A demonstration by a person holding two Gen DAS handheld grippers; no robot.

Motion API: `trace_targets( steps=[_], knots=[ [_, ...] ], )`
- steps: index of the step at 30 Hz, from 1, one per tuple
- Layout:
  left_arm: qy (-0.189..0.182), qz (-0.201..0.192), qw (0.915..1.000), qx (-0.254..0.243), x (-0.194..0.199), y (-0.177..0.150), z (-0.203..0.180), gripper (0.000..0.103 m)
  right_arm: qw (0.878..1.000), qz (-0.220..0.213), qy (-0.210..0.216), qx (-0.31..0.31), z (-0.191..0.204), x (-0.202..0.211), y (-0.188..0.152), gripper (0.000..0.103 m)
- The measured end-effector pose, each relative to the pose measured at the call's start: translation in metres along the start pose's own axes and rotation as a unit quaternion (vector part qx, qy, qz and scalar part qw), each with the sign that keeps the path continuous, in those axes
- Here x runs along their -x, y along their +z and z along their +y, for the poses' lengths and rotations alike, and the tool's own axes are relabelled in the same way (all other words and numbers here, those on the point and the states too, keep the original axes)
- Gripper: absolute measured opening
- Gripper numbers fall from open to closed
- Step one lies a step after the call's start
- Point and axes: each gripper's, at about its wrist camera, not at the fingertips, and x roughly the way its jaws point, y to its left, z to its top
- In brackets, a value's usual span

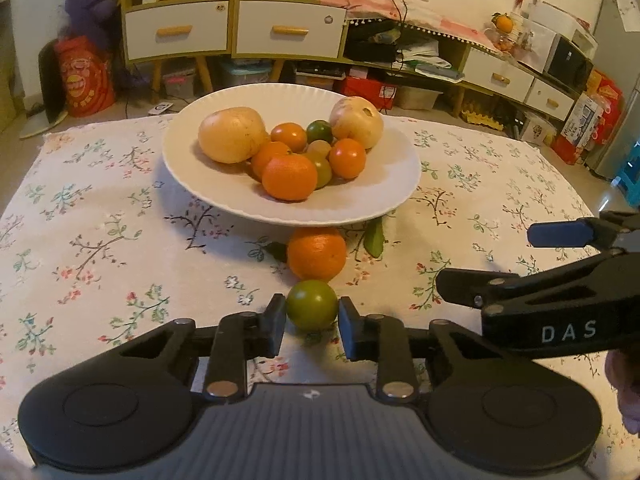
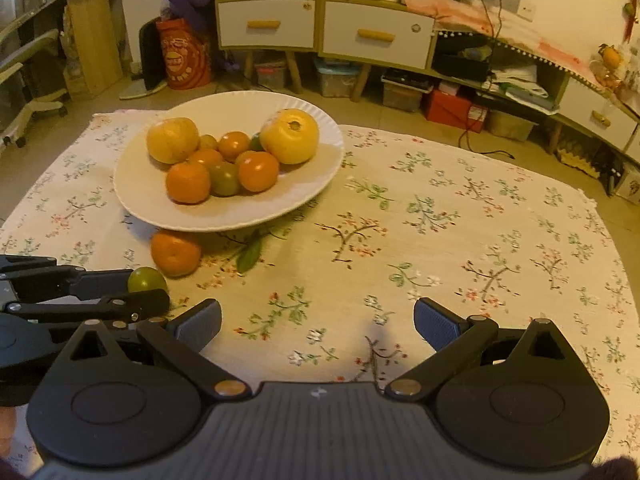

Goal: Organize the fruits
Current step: 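Grasp the small green tomato with the left tool while the right tool grasps a mandarin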

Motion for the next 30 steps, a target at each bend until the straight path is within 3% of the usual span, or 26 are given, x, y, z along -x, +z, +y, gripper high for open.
trace_targets(
  steps=[22,30],
  knots=[
    [0.029,0.03,0.9989,0.02,0.027,-0.004,0.046,0.009,0.998,-0.003,0.049,-0.036,0.043,-0.024,0.013,0.102],
    [0.031,0.038,0.9982,0.034,0.031,-0.008,0.064,0.009,0.998,-0.008,0.051,-0.03,0.06,-0.036,0.012,0.094]
  ],
)
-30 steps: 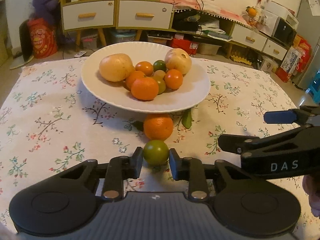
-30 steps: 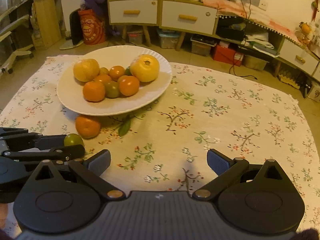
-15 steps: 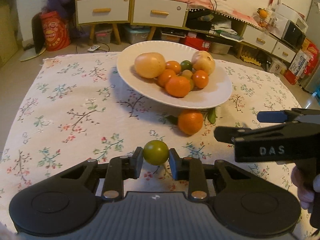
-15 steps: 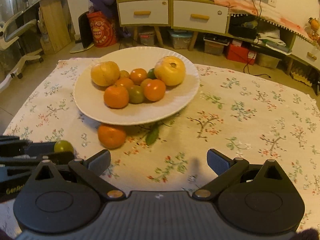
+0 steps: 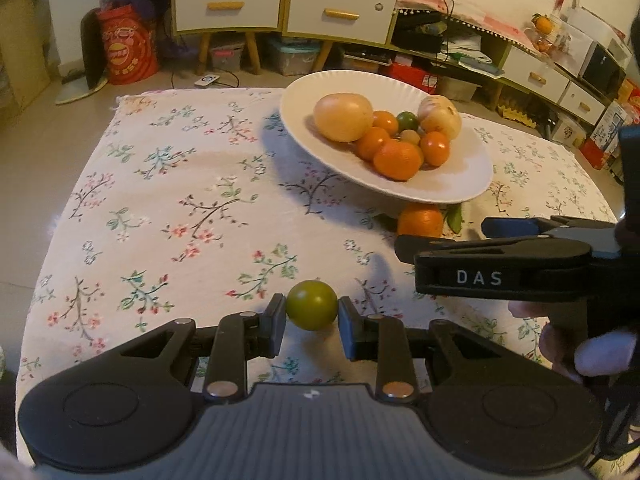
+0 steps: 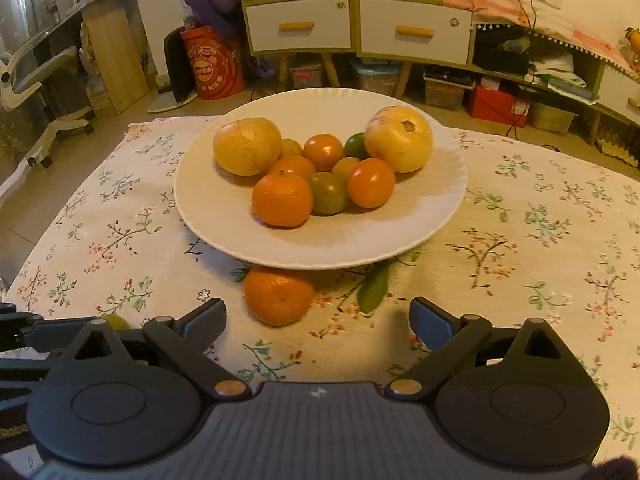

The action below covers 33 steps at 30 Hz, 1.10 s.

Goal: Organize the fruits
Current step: 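Grasp the small green tomato with the left tool while the right tool grasps a mandarin, then carry the green tomato and mandarin in both tools over the white plate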

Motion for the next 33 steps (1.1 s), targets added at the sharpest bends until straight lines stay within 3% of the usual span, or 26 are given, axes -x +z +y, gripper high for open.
trace_targets(
  steps=[7,20,33],
  knots=[
    [0.001,0.003,1.0,0.006,0.002,-0.004,0.01,0.009,1.0,-0.007,-0.007,-0.014,-0.001,-0.004,0.0,0.077],
    [0.005,0.007,0.9999,0.009,0.0,-0.005,0.014,0.009,1.0,-0.005,0.018,0.005,0.01,-0.003,0.002,0.035],
    [0.002,0.006,0.9999,0.012,0.001,-0.003,0.016,0.009,1.0,0.023,0.014,0.01,0.011,0.001,0.004,0.034]
  ],
)
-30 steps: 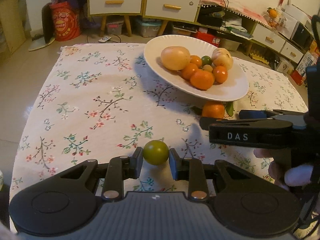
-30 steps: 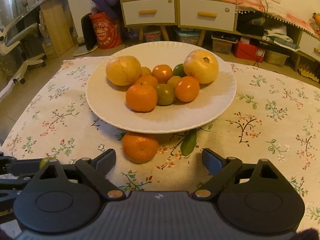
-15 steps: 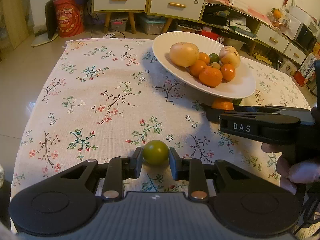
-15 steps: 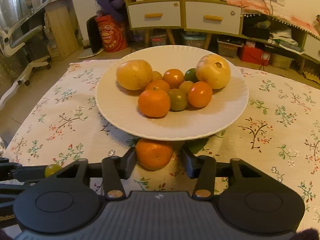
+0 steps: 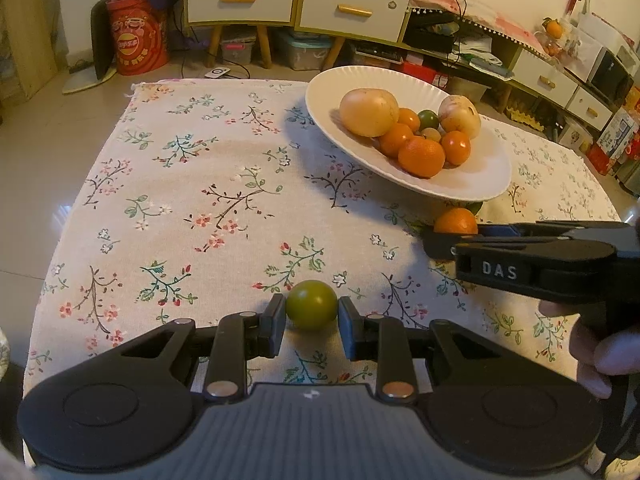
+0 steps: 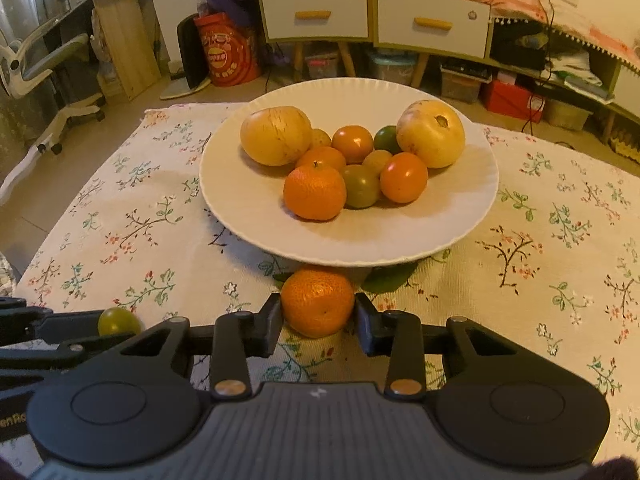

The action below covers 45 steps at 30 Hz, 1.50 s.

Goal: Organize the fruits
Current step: 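Carry the green tomato and mandarin in both tools over the white plate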

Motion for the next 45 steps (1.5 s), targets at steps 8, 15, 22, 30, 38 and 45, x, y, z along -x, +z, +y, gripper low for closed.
trace_targets(
  steps=[8,15,22,30,38,45],
  knots=[
    [-0.004,-0.002,1.0,0.0,0.003,0.001,0.0,0.009,1.0,0.006,0.008,-0.007,-0.009,0.01,-0.001,0.034],
    [-0.012,-0.003,0.9999,-0.002,0.006,0.003,-0.002,0.009,1.0,0.021,0.009,-0.011,-0.019,0.02,-0.004,0.034],
    [-0.016,-0.003,0.9999,0.002,0.007,0.003,-0.004,0.009,1.0,0.025,0.004,-0.016,-0.033,0.031,-0.008,0.034],
    [-0.027,-0.011,0.9996,-0.004,0.011,0.01,-0.016,0.009,1.0,0.017,0.005,-0.026,-0.048,0.043,-0.008,0.034],
    [-0.04,-0.031,0.9986,-0.012,0.012,0.022,-0.033,0.009,0.998,-0.012,0.012,-0.055,-0.067,0.057,-0.001,0.034],
    [-0.05,-0.056,0.9971,-0.016,0.009,0.039,-0.051,0.009,0.996,-0.041,0.024,-0.069,-0.074,0.063,0.008,0.034]
  ],
)
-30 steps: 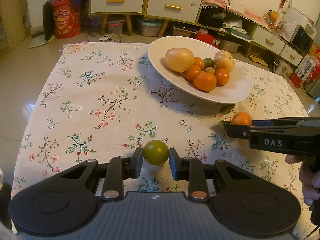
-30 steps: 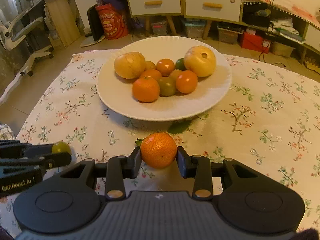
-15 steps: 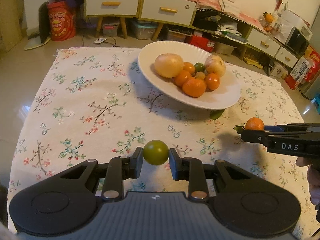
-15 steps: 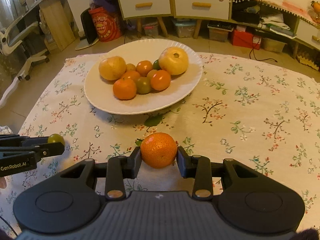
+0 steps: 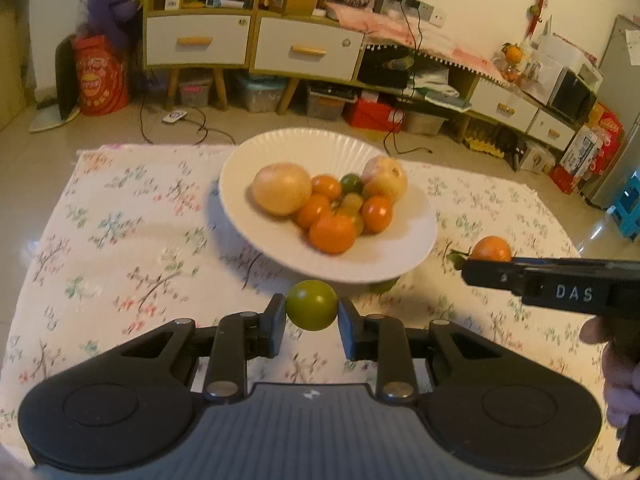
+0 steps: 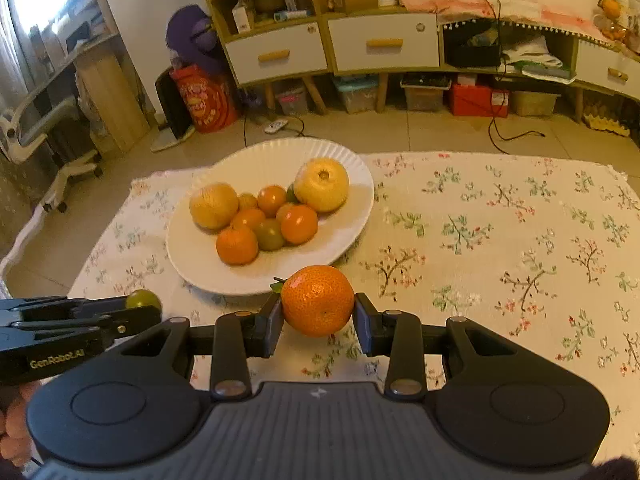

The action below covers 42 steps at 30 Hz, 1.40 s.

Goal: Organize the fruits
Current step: 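Carry the green tomato and mandarin in both tools over the white plate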

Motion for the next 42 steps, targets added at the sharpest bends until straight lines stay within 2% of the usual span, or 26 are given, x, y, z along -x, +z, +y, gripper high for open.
trace_targets(
  steps=[14,27,42],
  knots=[
    [0.006,-0.017,0.9998,0.011,-0.018,0.013,-0.006,0.009,0.999,-0.037,0.019,-0.01,0.0,-0.017,0.015,0.034],
    [0.006,-0.03,0.9993,0.022,-0.034,0.019,0.007,0.009,0.999,-0.025,0.023,-0.009,0.007,-0.043,0.016,0.034],
    [-0.004,-0.037,0.9992,0.017,-0.052,0.024,0.01,0.01,0.999,-0.023,0.036,-0.003,0.005,-0.051,0.018,0.034]
  ],
)
